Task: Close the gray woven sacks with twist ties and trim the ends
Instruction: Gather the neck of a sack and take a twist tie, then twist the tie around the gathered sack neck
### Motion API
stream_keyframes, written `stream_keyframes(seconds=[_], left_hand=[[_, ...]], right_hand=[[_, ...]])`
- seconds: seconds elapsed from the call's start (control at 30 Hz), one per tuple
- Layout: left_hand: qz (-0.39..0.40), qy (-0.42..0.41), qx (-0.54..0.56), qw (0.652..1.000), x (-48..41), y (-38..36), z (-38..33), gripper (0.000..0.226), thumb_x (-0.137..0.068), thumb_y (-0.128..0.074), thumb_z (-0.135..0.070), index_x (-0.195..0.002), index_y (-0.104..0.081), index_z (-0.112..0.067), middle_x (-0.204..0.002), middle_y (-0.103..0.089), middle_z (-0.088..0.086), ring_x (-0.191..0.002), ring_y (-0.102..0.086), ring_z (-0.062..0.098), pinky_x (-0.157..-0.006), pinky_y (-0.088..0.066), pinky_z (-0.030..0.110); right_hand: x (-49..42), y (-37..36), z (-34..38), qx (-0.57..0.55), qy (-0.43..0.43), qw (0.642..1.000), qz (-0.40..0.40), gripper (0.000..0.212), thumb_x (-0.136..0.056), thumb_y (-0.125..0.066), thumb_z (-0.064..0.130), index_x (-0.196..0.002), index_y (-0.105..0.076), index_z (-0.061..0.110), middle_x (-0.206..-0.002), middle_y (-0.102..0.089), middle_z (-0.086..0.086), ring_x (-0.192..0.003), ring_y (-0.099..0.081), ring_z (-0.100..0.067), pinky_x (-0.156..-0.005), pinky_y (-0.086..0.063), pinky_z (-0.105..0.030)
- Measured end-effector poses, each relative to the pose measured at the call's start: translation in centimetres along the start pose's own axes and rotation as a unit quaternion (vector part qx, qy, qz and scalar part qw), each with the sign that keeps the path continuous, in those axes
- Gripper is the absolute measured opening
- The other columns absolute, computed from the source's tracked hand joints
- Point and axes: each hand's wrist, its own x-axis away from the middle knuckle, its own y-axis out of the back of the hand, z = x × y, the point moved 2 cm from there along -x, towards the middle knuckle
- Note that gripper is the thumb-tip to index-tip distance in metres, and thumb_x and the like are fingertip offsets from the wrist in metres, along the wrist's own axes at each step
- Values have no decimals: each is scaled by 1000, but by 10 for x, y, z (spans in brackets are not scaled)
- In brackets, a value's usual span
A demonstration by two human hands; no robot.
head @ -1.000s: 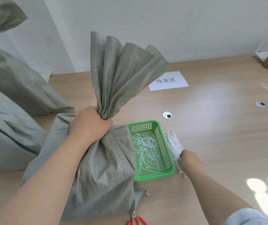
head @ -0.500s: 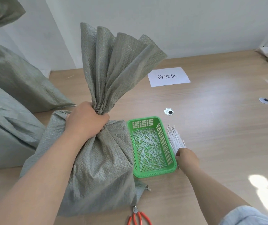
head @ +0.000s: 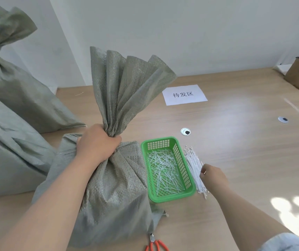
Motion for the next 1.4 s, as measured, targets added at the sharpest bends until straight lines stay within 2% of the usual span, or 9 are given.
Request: stream_keyframes(seconds=[0.13, 0.33, 0.57, 0.67, 0.77, 0.9, 1.13, 1.3, 1.4], left_hand=[[-4, 3, 27, 1000, 2, 6, 15, 21, -81, -71, -32, -69, -57, -23, -82, -65, 8, -99, -65, 37, -89, -53, 46], [-12, -1, 89, 996, 12, 15, 40, 31, -72, -63, -50, -79, -68, -20, -82, -72, 3, -96, -67, 35, -90, -53, 48], [-19, 5, 166, 986, 22, 24, 61, 41, -71, -59, -64, -69, -67, -23, -69, -70, -1, -85, -69, 31, -85, -56, 46], [-20, 4, 213, 977, 24, 27, 69, 24, -82, -73, -53, -78, -67, -31, -83, -72, -7, -92, -69, 25, -90, -55, 45], [-10, -5, 249, 968, 24, 31, 78, 21, -84, -75, -49, -85, -66, -30, -93, -72, -5, -98, -68, 22, -89, -55, 40], [1, 6, 267, 964, 26, 34, 82, 42, -78, -67, -65, -74, -63, -23, -84, -73, 1, -91, -70, 28, -86, -55, 41], [-10, -13, 267, 964, 32, 36, 85, 34, -86, -65, -58, -73, -65, -26, -76, -72, -2, -85, -70, 22, -89, -54, 45], [-77, -94, 269, 956, 31, 34, 88, 24, -87, -66, -45, -90, -74, -22, -78, -71, 0, -81, -68, 18, -77, -57, 43], [-133, -130, 238, 953, 27, 30, 93, 23, -82, -66, -43, -92, -72, -23, -92, -67, -3, -95, -61, 21, -78, -53, 39]], right_hand=[[8, 22, 5, -19, 9, 999, -31, 11, -86, -52, 18, -87, -62, 21, -83, -67, -2, -76, -59, -23, -60, -46, -30], [30, 58, 40, -93, 60, 991, -78, 6, -88, -60, 20, -84, -64, 21, -74, -66, 5, -71, -60, -16, -57, -40, -27], [65, 102, 116, -270, 132, 946, -122, 9, -83, -71, 13, -82, -70, 21, -71, -73, 4, -65, -71, -15, -70, -58, -33], [80, 118, 159, -366, 151, 912, -109, 9, -83, -72, 10, -82, -71, 18, -70, -73, -3, -65, -72, -24, -69, -61, -41], [101, 132, 206, -441, 172, 876, -91, 6, -86, -67, 3, -87, -69, 8, -73, -71, -12, -63, -71, -23, -63, -60, -35], [130, 140, 260, -518, 193, 831, -65, 4, -88, -64, -1, -86, -65, 3, -72, -66, -13, -62, -68, -19, -61, -58, -29], [172, 117, 313, -609, 165, 776, -4, 5, -89, -64, 0, -85, -61, 2, -72, -62, -11, -67, -67, -21, -71, -60, -34], [194, 99, 333, -605, 174, 776, 25, 10, -81, -65, -3, -87, -62, -10, -72, -68, -20, -67, -65, -24, -69, -58, -39], [206, 103, 338, -596, 180, 781, 40, 6, -78, -65, 0, -73, -63, 3, -64, -67, -9, -64, -62, -17, -64, -56, -36]])
